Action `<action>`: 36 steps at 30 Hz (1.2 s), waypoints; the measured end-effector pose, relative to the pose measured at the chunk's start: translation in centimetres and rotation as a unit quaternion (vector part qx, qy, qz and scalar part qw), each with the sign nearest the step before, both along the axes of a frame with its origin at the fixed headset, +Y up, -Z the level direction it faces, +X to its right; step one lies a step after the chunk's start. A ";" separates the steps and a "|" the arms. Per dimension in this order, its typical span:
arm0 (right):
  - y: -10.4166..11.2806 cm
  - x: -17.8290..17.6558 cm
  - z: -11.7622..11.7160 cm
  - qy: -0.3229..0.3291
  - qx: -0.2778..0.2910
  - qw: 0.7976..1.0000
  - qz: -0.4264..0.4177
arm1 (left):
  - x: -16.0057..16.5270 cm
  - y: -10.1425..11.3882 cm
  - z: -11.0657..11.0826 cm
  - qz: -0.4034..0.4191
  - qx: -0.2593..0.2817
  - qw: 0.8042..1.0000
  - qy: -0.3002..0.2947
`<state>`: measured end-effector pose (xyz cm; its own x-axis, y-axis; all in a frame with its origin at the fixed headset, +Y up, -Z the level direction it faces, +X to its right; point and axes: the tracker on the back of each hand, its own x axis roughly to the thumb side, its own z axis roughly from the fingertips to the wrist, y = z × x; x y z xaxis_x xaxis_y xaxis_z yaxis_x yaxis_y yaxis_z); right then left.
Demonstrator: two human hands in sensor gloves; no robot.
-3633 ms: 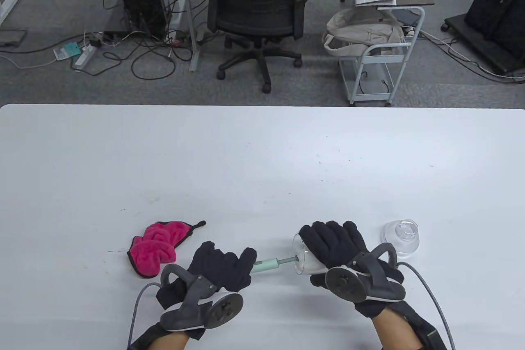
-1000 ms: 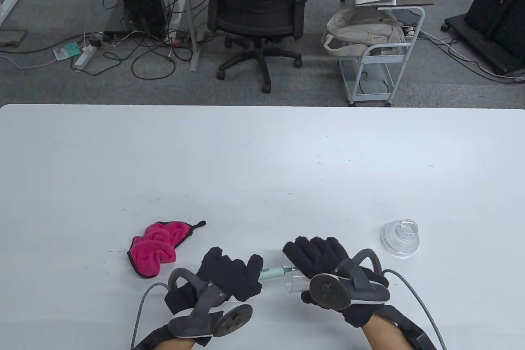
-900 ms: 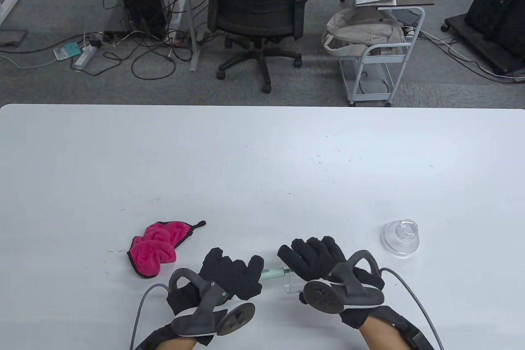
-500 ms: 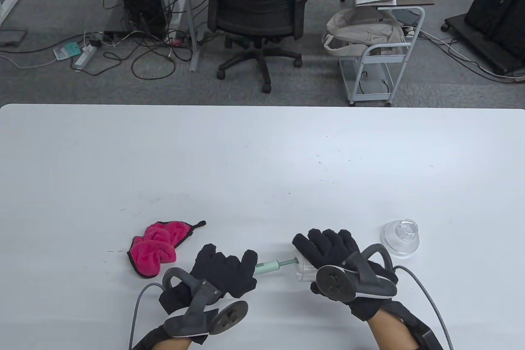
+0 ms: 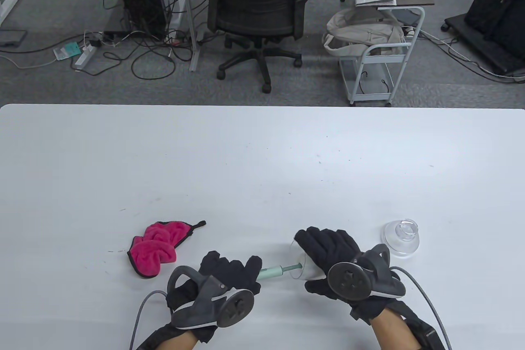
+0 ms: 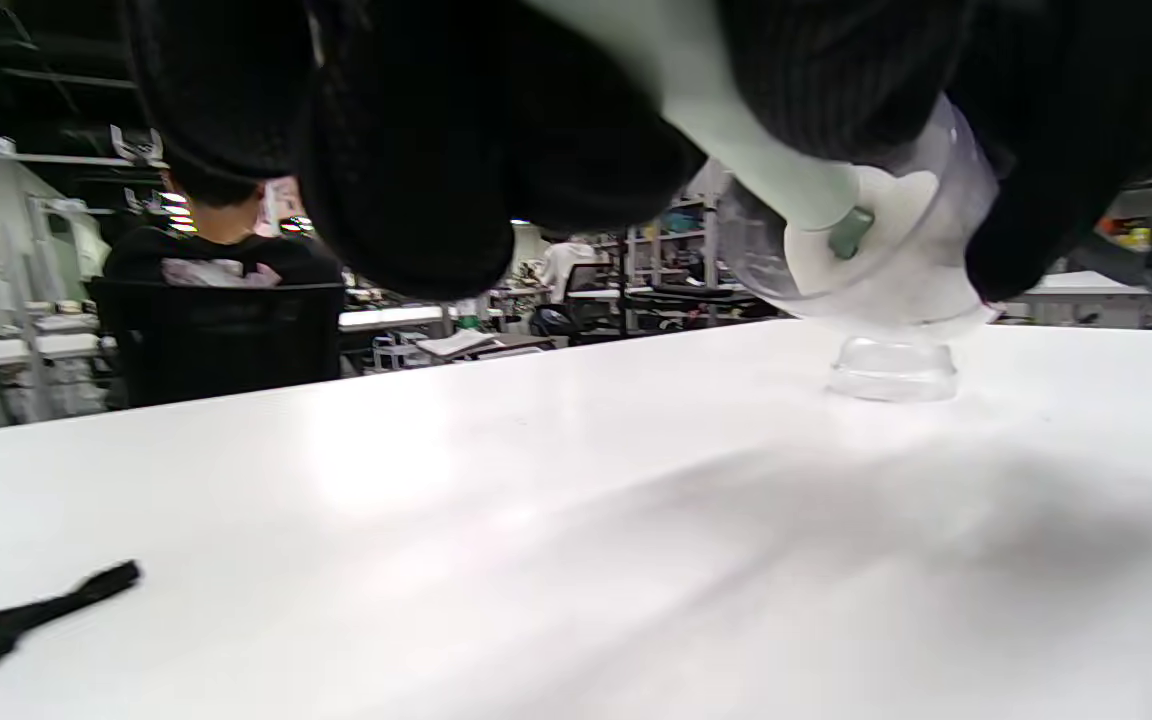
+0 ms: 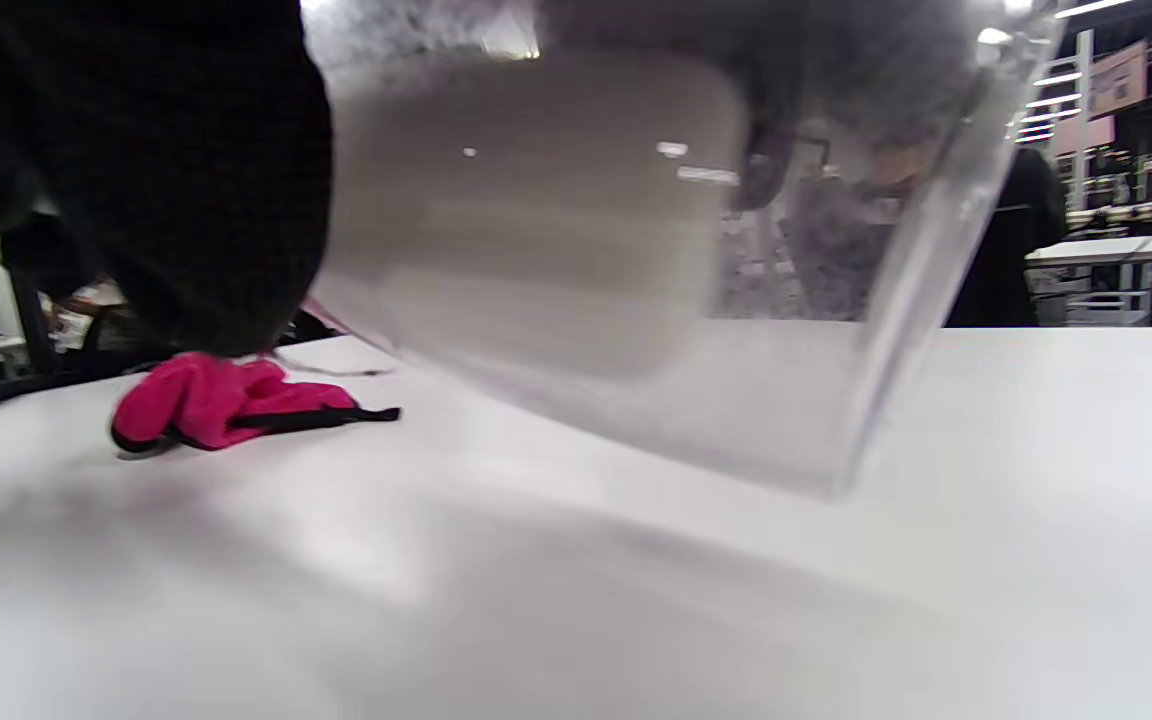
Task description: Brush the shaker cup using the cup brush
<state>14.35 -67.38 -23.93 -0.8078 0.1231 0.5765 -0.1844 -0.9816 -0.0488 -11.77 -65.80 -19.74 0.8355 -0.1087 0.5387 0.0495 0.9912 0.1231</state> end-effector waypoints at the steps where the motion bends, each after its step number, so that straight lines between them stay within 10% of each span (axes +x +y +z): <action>1: -0.1 0.4 -0.2 -0.014 0.000 1.000 0.013 | -0.4 0.3 0.0 0.002 0.010 1.000 0.014; 8: -0.1 4.1 -1.6 -0.090 -0.014 0.992 -0.089 | -3.0 0.4 -1.6 0.085 -0.006 0.993 0.080; 13: 0.5 5.3 -1.4 -0.097 0.007 0.979 -0.179 | -1.4 -3.0 -3.8 0.144 -0.149 0.968 0.143; 21: 0.6 4.9 -1.5 -0.079 -0.012 0.956 -0.282 | 2.8 -7.4 -8.4 0.027 -0.234 0.931 0.279; 28: 0.7 4.4 -1.0 -0.057 -0.017 0.948 -0.313 | 6.1 -9.7 -8.7 -0.101 -0.255 0.922 0.273; 33: 0.9 4.4 -0.9 -0.045 -0.037 0.933 -0.355 | 5.5 -7.9 -8.5 -0.089 -0.259 0.926 0.258; 36: 1.2 4.9 -0.8 -0.052 -0.015 0.929 -0.367 | 2.4 -2.1 -7.9 0.013 -0.182 0.943 0.277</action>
